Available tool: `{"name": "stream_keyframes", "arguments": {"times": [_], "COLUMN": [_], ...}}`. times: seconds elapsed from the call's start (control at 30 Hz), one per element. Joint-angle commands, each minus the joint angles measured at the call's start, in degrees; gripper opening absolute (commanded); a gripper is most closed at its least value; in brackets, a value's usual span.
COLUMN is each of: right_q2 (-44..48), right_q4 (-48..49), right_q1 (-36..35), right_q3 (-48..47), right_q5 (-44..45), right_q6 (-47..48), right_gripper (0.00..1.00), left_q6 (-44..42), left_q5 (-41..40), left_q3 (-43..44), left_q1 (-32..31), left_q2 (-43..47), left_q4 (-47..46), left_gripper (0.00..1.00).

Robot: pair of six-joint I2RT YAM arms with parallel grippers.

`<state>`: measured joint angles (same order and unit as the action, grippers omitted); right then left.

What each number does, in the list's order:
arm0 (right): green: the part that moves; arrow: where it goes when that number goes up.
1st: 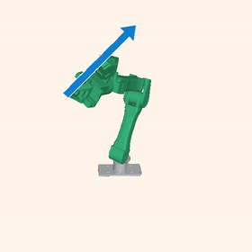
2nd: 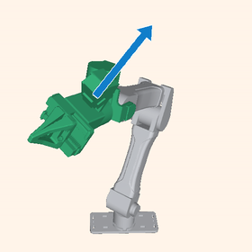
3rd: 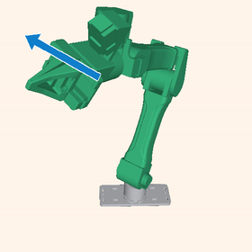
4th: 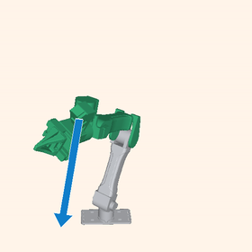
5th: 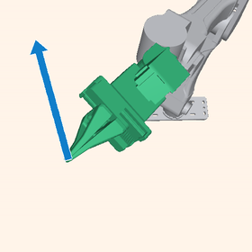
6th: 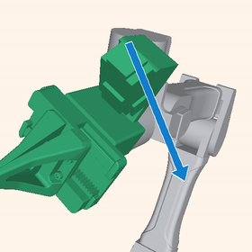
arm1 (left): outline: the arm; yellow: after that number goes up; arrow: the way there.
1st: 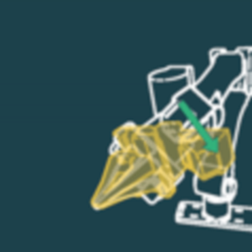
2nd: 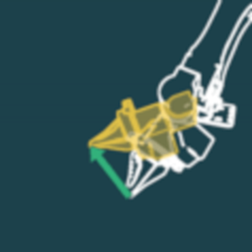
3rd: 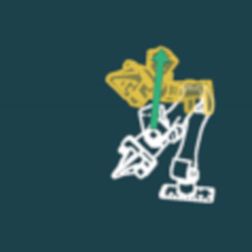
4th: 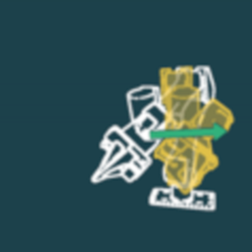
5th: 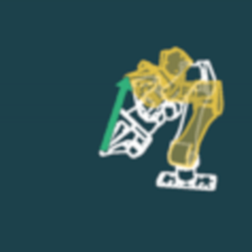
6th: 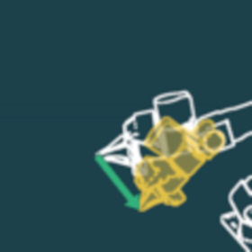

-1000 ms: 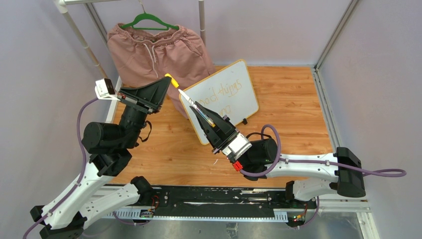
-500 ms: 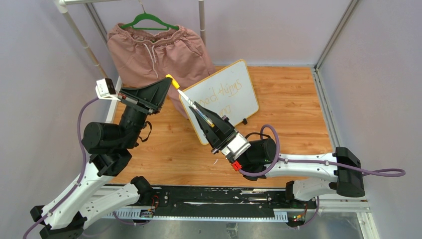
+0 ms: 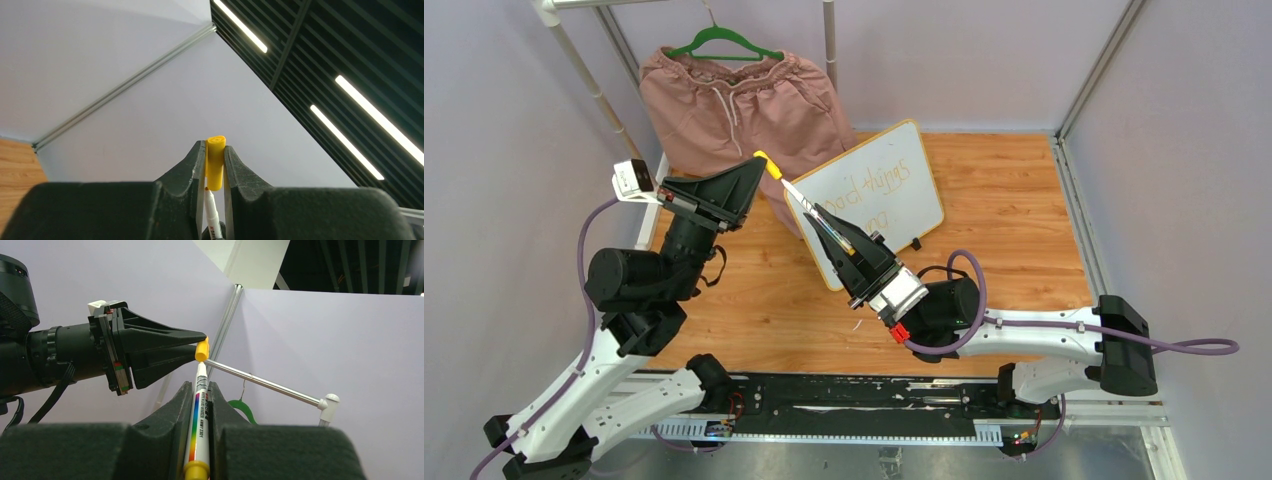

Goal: Write a sentence on the whiteboard
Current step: Close the whiteboard marker.

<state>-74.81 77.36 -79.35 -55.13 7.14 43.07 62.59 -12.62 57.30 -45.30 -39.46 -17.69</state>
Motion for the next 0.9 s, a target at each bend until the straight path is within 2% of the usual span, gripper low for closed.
{"name": "stream_keyframes", "arguments": {"times": [0.0,0.87], "right_q2": [0.1,-1.8], "right_q4": [3.0,2.9], "right_q1": [0.4,0.6], "right_q3": [-2.1,-3.5], "right_q5": [0.3,0.5], "right_q6": [0.2,-0.1], "right_gripper": [0.0,0.0], "left_q6": [0.0,2.0], "left_q5": [0.1,3.0], "left_q3": [-0.5,-1.0], "left_q1": [-0.4,-0.4], "left_q2": [0.5,0.2], "left_q4": [-0.9,-0.9], "left_gripper": [0.0,0.0]}}
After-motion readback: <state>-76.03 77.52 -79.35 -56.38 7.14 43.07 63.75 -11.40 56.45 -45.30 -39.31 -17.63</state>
